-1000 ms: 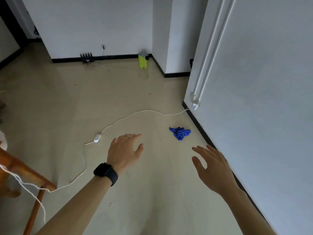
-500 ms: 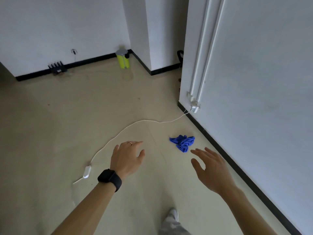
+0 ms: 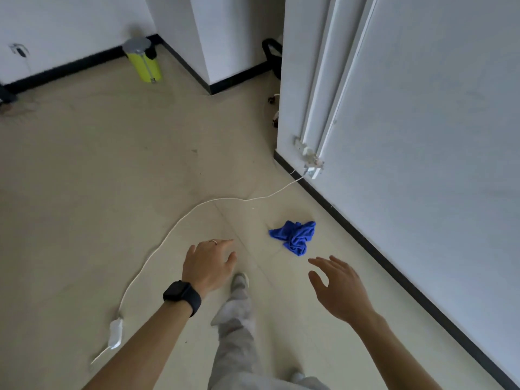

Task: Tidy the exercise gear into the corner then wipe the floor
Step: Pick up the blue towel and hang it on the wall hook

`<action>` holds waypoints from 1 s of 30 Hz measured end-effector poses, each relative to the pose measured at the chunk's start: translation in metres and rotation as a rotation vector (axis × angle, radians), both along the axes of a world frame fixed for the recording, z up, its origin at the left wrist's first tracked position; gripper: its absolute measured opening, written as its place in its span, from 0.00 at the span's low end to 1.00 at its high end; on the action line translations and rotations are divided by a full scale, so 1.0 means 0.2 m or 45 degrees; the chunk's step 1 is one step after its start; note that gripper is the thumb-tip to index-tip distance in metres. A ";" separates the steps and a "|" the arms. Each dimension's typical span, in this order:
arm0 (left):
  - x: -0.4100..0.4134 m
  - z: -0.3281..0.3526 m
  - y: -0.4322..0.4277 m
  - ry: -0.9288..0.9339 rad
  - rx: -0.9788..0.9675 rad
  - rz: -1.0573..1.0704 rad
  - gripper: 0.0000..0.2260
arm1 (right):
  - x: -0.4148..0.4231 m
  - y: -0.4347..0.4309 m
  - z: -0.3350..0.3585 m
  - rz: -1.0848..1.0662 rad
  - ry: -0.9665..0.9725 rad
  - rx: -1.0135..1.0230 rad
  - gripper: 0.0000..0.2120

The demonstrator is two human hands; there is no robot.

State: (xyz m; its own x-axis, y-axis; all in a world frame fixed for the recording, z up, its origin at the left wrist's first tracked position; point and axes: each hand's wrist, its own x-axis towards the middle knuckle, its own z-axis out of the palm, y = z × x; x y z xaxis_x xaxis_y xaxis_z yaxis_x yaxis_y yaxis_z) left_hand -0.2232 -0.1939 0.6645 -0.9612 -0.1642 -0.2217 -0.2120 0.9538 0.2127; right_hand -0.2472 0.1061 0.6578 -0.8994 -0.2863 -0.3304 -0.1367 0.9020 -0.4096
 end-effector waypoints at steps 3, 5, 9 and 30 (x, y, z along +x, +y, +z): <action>-0.35 -0.18 -0.11 -0.116 0.002 -0.140 0.15 | -0.21 -0.17 -0.15 -0.065 -0.099 0.047 0.21; -0.58 -0.28 -0.18 -0.189 -0.003 -0.243 0.17 | -0.33 -0.26 -0.23 -0.157 -0.178 0.066 0.21; -0.97 -0.43 -0.28 -0.316 -0.050 -0.400 0.21 | -0.59 -0.39 -0.36 -0.290 -0.319 0.111 0.21; -1.71 -3.05 -0.30 -0.713 -0.103 -0.658 0.23 | -1.41 -0.54 -2.85 -0.413 -0.742 0.197 0.24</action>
State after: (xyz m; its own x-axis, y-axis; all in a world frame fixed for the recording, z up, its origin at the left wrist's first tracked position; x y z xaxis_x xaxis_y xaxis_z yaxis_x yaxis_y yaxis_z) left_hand -0.5642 -0.2533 0.0555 -0.6680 0.2389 -0.7047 0.2096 0.9691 0.1300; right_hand -0.5288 -0.0014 0.0885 -0.5947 0.0573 -0.8019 0.3542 0.9141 -0.1974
